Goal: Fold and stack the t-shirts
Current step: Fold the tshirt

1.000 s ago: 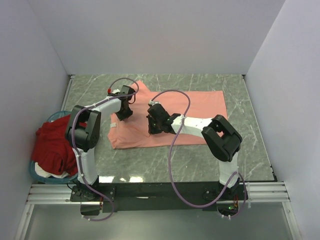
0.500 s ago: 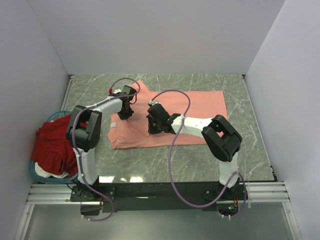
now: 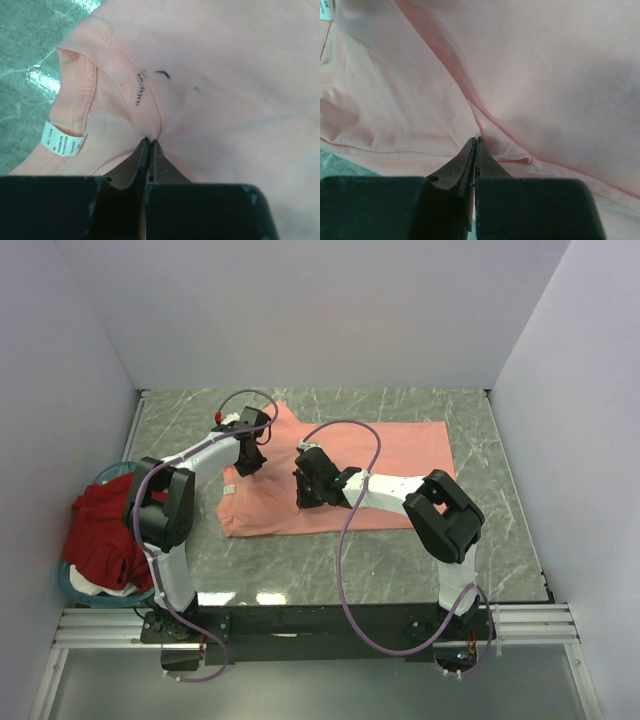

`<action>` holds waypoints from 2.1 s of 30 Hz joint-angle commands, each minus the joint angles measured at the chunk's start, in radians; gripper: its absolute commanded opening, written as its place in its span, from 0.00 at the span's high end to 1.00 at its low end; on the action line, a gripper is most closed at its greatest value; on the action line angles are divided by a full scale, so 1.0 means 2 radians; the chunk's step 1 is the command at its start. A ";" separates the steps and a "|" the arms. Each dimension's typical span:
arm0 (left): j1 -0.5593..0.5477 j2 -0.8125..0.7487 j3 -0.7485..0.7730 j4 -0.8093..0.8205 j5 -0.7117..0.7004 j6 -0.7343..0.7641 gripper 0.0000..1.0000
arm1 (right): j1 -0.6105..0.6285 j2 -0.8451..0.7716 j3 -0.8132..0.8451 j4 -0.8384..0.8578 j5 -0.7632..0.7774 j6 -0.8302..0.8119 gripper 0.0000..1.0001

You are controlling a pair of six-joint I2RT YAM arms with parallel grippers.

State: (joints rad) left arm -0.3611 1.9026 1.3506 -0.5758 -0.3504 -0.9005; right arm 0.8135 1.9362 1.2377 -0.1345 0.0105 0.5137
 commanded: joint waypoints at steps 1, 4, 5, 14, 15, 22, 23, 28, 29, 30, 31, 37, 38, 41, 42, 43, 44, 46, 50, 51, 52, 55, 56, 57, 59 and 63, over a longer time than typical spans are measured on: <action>-0.003 -0.039 -0.006 -0.003 0.009 0.008 0.96 | -0.002 -0.010 0.015 0.005 0.004 0.002 1.00; -0.003 -0.042 -0.009 -0.002 0.013 0.011 0.96 | -0.003 -0.009 0.019 0.004 0.002 0.002 1.00; -0.003 -0.042 -0.009 -0.002 0.013 0.011 0.94 | -0.003 -0.009 0.019 0.004 0.002 0.002 1.00; 0.000 -0.037 -0.022 0.006 0.011 0.018 0.72 | -0.003 -0.015 0.019 0.001 -0.001 -0.002 1.00; 0.001 -0.036 -0.022 0.006 0.011 0.018 0.72 | -0.003 -0.016 0.015 0.001 -0.003 -0.002 1.00; 0.005 -0.019 -0.017 0.014 0.025 0.025 0.73 | -0.003 -0.022 0.007 0.004 -0.004 -0.005 1.00; 0.005 -0.018 -0.016 0.014 0.027 0.025 0.73 | -0.003 -0.022 0.007 0.004 -0.004 -0.006 1.00; 0.005 -0.006 -0.013 0.013 0.026 0.025 0.72 | -0.003 -0.022 0.008 0.003 -0.004 -0.008 1.00; 0.005 -0.003 -0.010 0.012 0.025 0.025 0.71 | -0.003 -0.022 0.008 0.003 -0.004 -0.008 1.00; 0.005 0.000 -0.007 0.011 0.025 0.026 0.71 | -0.003 -0.023 0.008 0.004 -0.004 -0.008 1.00; 0.005 0.005 -0.005 0.010 0.025 0.027 0.70 | -0.003 -0.022 0.008 0.003 -0.004 -0.008 1.00; 0.005 0.022 0.008 0.008 0.024 0.025 0.69 | -0.004 -0.020 0.009 0.001 -0.004 -0.010 1.00; 0.005 0.023 0.007 0.008 0.025 0.024 0.70 | -0.004 -0.020 0.008 0.002 -0.004 -0.010 1.00; 0.005 0.020 0.001 0.013 0.028 0.024 0.76 | -0.004 -0.020 0.007 0.003 -0.004 -0.010 1.00; 0.004 0.019 0.000 0.014 0.029 0.024 0.78 | -0.005 -0.020 0.005 0.004 -0.004 -0.010 1.00; 0.004 0.014 -0.002 0.015 0.030 0.024 0.80 | -0.005 -0.020 0.005 0.004 -0.004 -0.010 1.00; 0.004 0.011 -0.006 0.016 0.031 0.024 0.86 | -0.005 -0.019 0.005 0.004 -0.004 -0.009 1.00; 0.004 0.003 -0.008 0.015 0.032 0.025 0.91 | -0.005 -0.018 0.006 0.006 -0.004 -0.008 1.00; 0.004 -0.012 -0.010 0.009 0.033 0.023 0.99 | -0.005 -0.018 0.009 0.004 -0.004 -0.009 1.00; 0.004 -0.016 -0.010 0.009 0.035 0.024 0.99 | -0.006 -0.018 0.011 0.002 -0.004 -0.010 1.00; 0.003 -0.024 -0.011 0.007 0.036 0.023 0.99 | -0.006 -0.019 0.012 0.001 -0.004 -0.010 1.00; 0.004 -0.040 -0.013 0.005 0.037 0.025 0.99 | -0.008 -0.020 0.015 -0.001 -0.004 -0.011 1.00; 0.004 -0.044 -0.014 0.004 0.037 0.025 0.99 | -0.008 -0.021 0.016 -0.002 -0.004 -0.011 1.00; 0.004 -0.048 -0.015 0.003 0.037 0.025 0.99 | -0.009 -0.021 0.018 -0.003 -0.004 -0.012 1.00; 0.004 -0.057 -0.014 0.002 0.036 0.027 0.99 | -0.010 -0.022 0.020 -0.004 -0.004 -0.014 1.00; 0.004 -0.061 -0.003 -0.004 0.033 0.032 0.99 | -0.015 -0.022 0.032 -0.009 -0.003 -0.015 1.00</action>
State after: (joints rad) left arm -0.3538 1.8164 1.3281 -0.5667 -0.2852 -0.8536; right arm 0.7971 1.9358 1.2457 -0.1486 0.0017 0.4995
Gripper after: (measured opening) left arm 0.013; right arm 0.010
